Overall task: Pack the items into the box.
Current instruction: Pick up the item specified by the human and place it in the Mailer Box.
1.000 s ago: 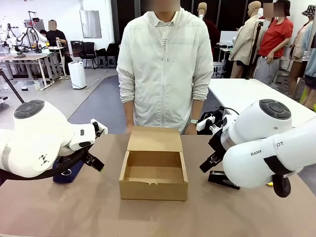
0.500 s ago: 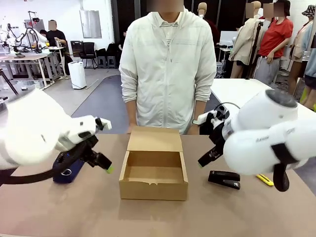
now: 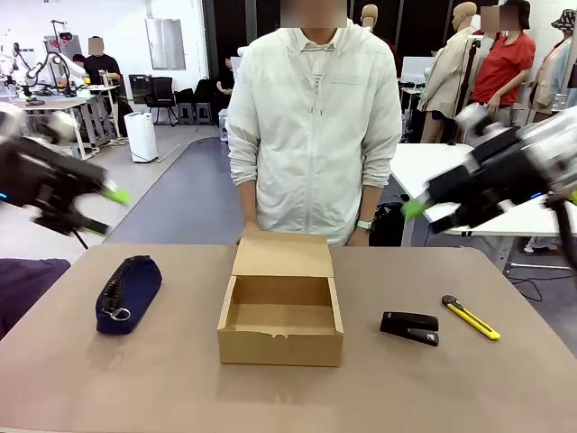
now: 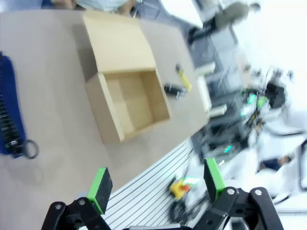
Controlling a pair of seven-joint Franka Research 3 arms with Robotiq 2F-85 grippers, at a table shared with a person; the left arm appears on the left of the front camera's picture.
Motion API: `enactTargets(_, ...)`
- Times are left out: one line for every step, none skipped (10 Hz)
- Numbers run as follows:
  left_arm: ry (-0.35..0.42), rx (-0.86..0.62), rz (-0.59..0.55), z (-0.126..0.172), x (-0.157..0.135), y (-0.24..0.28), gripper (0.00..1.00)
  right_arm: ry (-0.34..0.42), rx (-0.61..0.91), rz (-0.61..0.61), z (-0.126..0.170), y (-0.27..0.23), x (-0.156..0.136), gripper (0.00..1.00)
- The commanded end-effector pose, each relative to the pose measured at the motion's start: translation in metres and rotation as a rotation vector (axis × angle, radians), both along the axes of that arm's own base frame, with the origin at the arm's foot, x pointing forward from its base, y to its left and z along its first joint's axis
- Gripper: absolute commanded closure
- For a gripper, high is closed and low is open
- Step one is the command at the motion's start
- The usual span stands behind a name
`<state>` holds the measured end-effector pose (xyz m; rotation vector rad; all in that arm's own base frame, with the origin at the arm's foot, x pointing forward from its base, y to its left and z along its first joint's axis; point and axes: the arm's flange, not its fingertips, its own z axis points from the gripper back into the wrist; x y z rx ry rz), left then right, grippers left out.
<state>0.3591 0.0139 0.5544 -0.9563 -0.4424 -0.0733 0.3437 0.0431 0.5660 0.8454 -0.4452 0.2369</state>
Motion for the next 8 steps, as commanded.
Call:
enactTargets(0.008,-0.233,0.199,-0.021,0.006,0.082,0.0,0.061,0.264,-0.229,-0.016,-0.088,0.001,0.0)
enactTargets(0.024,-0.367,0.31,-0.041,-0.004,0.132,0.0,0.061,0.425,-0.336,-0.032,-0.137,-0.011,0.0)
enactTargets(-0.028,-0.487,0.386,-0.058,-0.017,0.162,0.0,0.064,0.507,-0.413,-0.05,-0.167,-0.024,0.0)
enactTargets(-0.046,-0.542,0.506,-0.08,-0.025,0.182,0.0,0.079,0.588,-0.468,-0.072,-0.199,-0.027,0.0)
enactTargets(-0.055,-0.573,0.544,-0.094,-0.026,0.195,0.0,0.095,0.692,-0.537,-0.096,-0.222,-0.032,0.0)
enactTargets(0.019,-0.474,0.472,-0.059,-0.037,0.194,0.0,0.139,0.7,-0.597,-0.113,-0.231,-0.027,0.0)
enactTargets(0.019,-0.474,0.472,-0.059,-0.037,0.194,0.0,0.125,0.603,-0.532,-0.075,-0.224,-0.044,0.0)
enactTargets(0.019,-0.474,0.472,-0.059,-0.037,0.194,0.0,0.125,0.603,-0.532,-0.075,-0.224,-0.044,0.0)
